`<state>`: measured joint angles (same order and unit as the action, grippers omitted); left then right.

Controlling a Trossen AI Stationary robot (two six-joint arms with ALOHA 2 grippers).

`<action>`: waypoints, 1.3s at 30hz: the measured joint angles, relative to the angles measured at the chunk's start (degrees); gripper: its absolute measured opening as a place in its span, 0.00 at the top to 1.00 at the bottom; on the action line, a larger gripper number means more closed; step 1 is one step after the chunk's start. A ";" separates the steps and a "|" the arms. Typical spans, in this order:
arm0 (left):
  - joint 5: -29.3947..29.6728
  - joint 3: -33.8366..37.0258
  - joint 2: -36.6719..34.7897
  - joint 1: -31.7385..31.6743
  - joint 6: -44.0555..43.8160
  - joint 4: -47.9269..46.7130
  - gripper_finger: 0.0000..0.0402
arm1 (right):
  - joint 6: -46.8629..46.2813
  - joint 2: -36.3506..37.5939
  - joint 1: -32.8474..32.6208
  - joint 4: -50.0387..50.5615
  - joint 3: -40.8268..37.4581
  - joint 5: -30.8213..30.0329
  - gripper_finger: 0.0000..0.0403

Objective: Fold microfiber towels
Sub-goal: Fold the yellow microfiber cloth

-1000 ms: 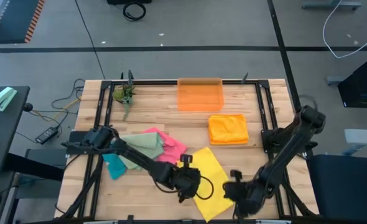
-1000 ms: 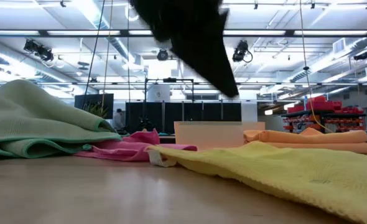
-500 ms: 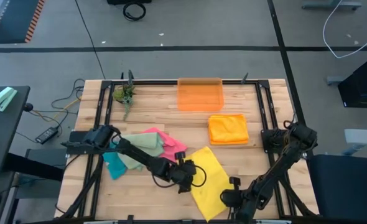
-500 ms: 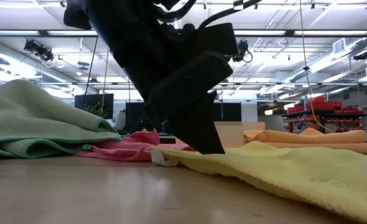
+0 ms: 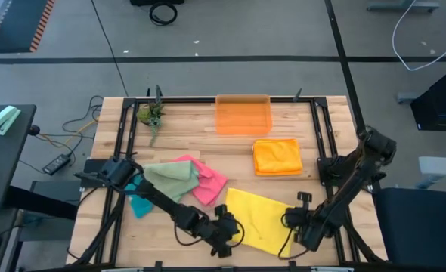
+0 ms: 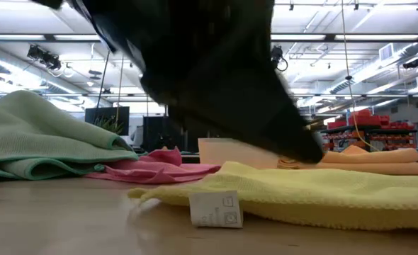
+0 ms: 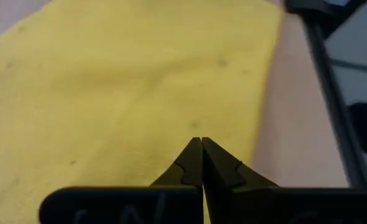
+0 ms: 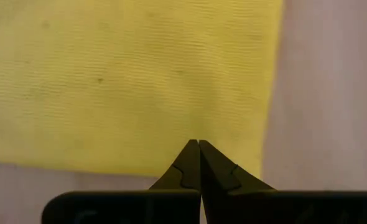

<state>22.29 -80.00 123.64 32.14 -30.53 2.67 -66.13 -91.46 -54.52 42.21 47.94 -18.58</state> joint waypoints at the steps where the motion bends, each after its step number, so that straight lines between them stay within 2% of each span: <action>1: -0.04 -0.96 -0.09 0.00 1.18 -0.03 0.99 | -0.26 2.30 0.00 0.06 -1.10 -0.01 1.00; 6: 0.39 -7.87 -1.62 -0.92 11.61 -0.95 0.99 | -0.18 13.44 -0.07 0.11 -3.62 -0.18 1.00; 9: 0.51 -13.50 -1.92 -1.19 18.48 -6.66 0.96 | -0.98 19.04 -0.53 -0.59 -3.02 -0.47 1.00; 12: 0.55 -17.98 -2.15 -1.18 22.95 -16.79 0.96 | -2.51 21.20 -3.04 -6.79 -2.57 -4.03 1.00; 15: 0.17 -19.42 -2.15 -1.03 24.13 -27.05 0.97 | -2.08 18.54 -5.99 -14.08 -2.55 -8.02 1.00; 18: -2.99 -18.47 -2.07 -1.03 23.50 -33.77 0.98 | -2.85 12.91 -7.64 -18.75 -2.55 -10.13 1.00; 22: -11.31 -15.25 -1.28 -1.22 23.49 -34.48 0.94 | -5.06 4.97 -8.47 -22.75 -2.60 -10.56 1.00; 26: -12.58 -12.27 -1.17 -0.65 27.81 -34.22 0.84 | -7.38 0.17 -9.49 -25.34 -2.60 -10.54 0.98; 33: -12.71 -12.10 -0.95 0.58 28.22 -34.52 0.62 | -5.90 -2.89 -10.23 -28.92 -2.60 -11.61 0.85; 39: -12.60 -11.91 -0.92 0.98 27.42 -32.75 0.52 | 3.41 -5.72 -10.18 -39.09 -2.55 -11.85 0.67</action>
<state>9.68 -91.92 122.73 33.12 -3.11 -30.08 -62.72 -97.19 -64.70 3.12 45.39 -30.43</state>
